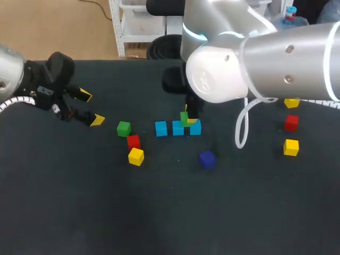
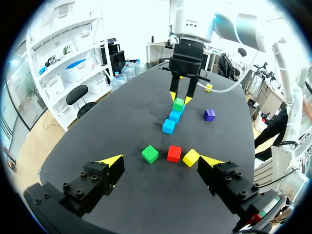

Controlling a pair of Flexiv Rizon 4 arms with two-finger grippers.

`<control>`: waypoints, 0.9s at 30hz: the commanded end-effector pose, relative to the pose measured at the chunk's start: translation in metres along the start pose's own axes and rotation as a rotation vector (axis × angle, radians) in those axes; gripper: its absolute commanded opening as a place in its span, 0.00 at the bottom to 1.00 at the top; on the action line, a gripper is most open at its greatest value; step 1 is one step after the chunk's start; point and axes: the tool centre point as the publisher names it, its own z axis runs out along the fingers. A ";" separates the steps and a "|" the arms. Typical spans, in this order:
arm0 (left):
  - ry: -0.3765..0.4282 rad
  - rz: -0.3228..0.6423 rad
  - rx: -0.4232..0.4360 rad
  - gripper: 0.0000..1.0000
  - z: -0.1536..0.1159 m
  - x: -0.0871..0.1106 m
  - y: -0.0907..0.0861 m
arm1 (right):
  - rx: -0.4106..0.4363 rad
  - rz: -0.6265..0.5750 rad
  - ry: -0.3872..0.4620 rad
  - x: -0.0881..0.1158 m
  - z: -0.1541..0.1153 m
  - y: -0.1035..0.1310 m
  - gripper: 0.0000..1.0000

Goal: Place the blue cubes, place green cubes on the blue cubes, place the yellow cubes on the green cubes, then place the red cubes on the yellow cubes, and place purple cube on the red cubes.

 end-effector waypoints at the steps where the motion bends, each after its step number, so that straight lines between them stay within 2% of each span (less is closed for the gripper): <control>1: -0.007 0.003 0.001 1.00 0.000 0.002 0.000 | -0.006 -0.001 -0.001 -0.001 0.000 -0.002 0.00; 23: -0.007 0.003 0.001 1.00 0.000 0.002 0.000 | -0.014 -0.002 0.000 -0.001 0.002 -0.002 0.00; 27: -0.007 0.003 0.001 1.00 0.000 0.002 0.000 | -0.016 -0.001 0.001 -0.001 0.002 -0.002 0.04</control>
